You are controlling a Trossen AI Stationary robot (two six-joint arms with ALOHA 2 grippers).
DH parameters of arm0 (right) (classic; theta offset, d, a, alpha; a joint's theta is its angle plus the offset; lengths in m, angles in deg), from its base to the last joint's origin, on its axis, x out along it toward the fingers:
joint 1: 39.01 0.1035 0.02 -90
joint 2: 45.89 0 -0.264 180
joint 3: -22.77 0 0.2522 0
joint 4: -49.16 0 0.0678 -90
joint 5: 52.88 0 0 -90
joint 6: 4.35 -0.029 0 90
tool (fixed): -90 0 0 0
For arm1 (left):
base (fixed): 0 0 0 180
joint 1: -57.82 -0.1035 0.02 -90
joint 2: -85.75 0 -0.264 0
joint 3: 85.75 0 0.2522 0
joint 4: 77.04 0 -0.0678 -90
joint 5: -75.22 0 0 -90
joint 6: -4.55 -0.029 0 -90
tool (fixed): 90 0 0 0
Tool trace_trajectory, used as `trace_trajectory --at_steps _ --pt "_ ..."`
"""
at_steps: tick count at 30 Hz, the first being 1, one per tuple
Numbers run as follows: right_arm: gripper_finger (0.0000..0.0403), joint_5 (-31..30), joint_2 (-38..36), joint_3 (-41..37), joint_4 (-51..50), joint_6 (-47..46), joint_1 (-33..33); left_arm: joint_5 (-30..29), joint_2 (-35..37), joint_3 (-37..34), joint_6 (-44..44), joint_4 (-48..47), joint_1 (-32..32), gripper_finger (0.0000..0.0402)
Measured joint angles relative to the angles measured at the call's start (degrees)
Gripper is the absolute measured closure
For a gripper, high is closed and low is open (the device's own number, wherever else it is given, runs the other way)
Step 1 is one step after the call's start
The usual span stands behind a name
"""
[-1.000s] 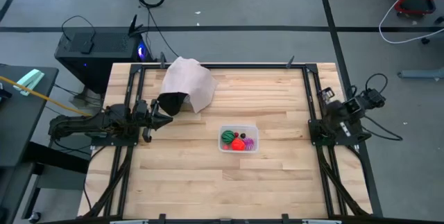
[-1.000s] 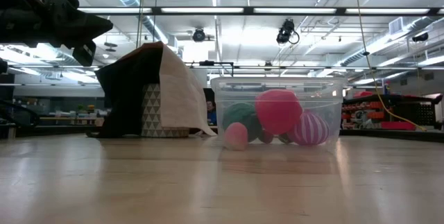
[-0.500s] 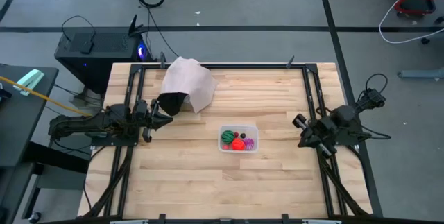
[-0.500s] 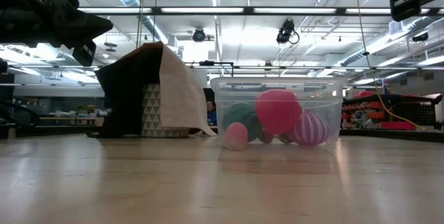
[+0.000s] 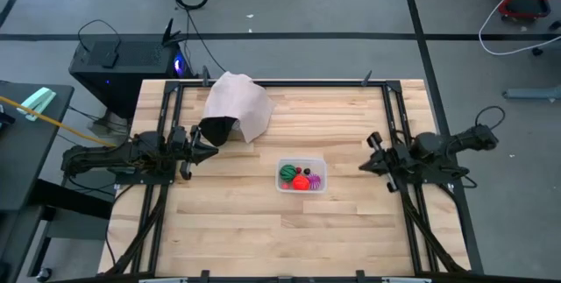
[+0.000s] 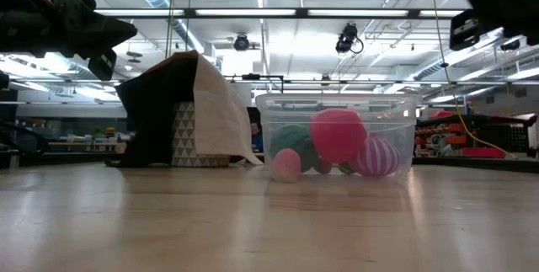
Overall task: Pick and placing Produce into tupperware
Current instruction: Return to Home Position
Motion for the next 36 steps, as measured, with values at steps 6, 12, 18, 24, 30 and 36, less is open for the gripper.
trace_trajectory --at_steps 6,12,18,24,30,36 --pt "0.0403 1.2 0.0 0.0 -0.1 -1.1 -9.0 0.0 0.0 0.0 0.0 0.0 0.0 0.0380" --pt "0.0403 3.3 1.0 0.0 -2.6 -1.8 -13.4 0.0 0.0 0.0 0.0 0.0 0.0 0.0376" --pt "0.0403 0.7 5.3 0.0 -6.7 0.9 -14.1 0.0 0.0 0.0 0.0 0.0 0.0 0.0366" --pt "0.0403 1.3 6.7 0.0 -6.3 3.7 -14.1 0.0 0.0 0.0 0.0 0.0 0.0 0.0371" --pt "0.0403 2.4 6.5 0.0 -5.5 5.3 -14.1 0.0 0.0 0.0 0.0 0.0 0.0 0.0378" --pt "0.0403 2.4 6.2 0.0 -4.9 5.5 -14.1 0.0 0.0 0.0 0.0 0.0 0.0 0.0370"
